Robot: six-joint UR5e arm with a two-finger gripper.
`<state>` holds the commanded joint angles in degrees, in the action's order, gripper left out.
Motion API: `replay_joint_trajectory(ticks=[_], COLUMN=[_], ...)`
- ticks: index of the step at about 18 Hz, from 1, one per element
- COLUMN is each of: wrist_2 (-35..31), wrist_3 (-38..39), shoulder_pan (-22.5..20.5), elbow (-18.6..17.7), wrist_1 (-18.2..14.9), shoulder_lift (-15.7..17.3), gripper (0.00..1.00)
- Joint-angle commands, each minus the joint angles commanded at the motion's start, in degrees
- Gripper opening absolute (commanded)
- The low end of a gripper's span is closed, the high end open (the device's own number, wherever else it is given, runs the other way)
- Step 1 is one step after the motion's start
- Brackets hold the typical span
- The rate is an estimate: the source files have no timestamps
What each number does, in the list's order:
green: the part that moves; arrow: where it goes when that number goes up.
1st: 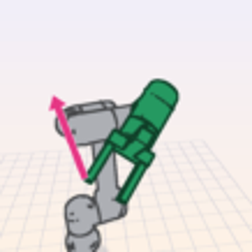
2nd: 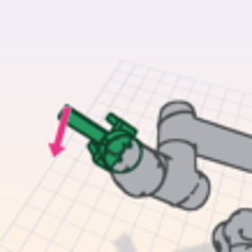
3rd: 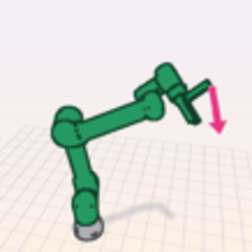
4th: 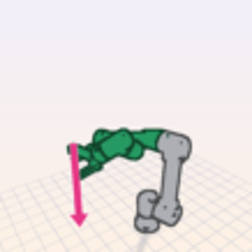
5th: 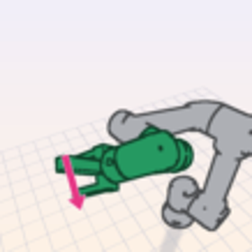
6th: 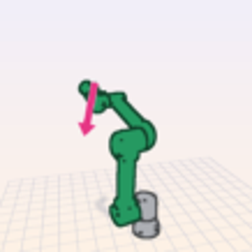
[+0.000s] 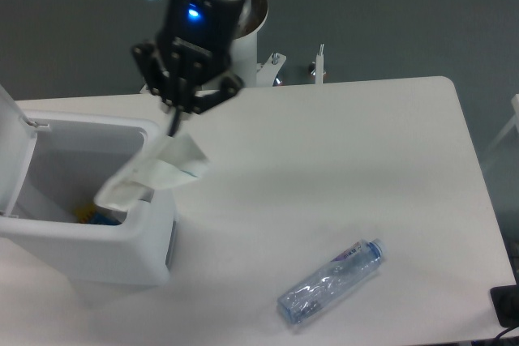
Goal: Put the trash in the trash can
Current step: 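Carry the wrapper over the white bin and lower it inside, then open the gripper to release the wrapper into the bin, then move the gripper to the clear water bottle and lower over it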
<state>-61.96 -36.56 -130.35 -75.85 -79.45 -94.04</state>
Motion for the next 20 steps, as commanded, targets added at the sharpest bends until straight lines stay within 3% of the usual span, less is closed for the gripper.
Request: replay_joint_trajectory(ticks=[2, 7, 8, 9, 10, 13, 17, 20], wrist_2=[0.00, 0.35, 0.35, 0.53, 0.44, 0.44, 1.49, 3.16], wrist_3=[-0.26, -0.35, -0.35, -0.27, -0.18, -0.35, -0.35, -0.61], shoulder_pan=[0.79, 3.86, 4.48, 4.57, 4.58, 3.79, -1.82, -5.43], elbow=[-0.88, -3.78, -4.04, -4.40, -4.57, -3.79, -3.52, -2.91], wrist_1=[0.00, 2.72, 3.25, 3.51, 3.52, 4.30, 10.71, 10.81], shoulder_lift=[0.09, -0.44, -0.61, -0.61, -0.70, -1.32, -4.82, -7.29], gripper=[0.09, 0.44, 0.56, 0.86, 1.00, 1.00, 1.00, 1.00])
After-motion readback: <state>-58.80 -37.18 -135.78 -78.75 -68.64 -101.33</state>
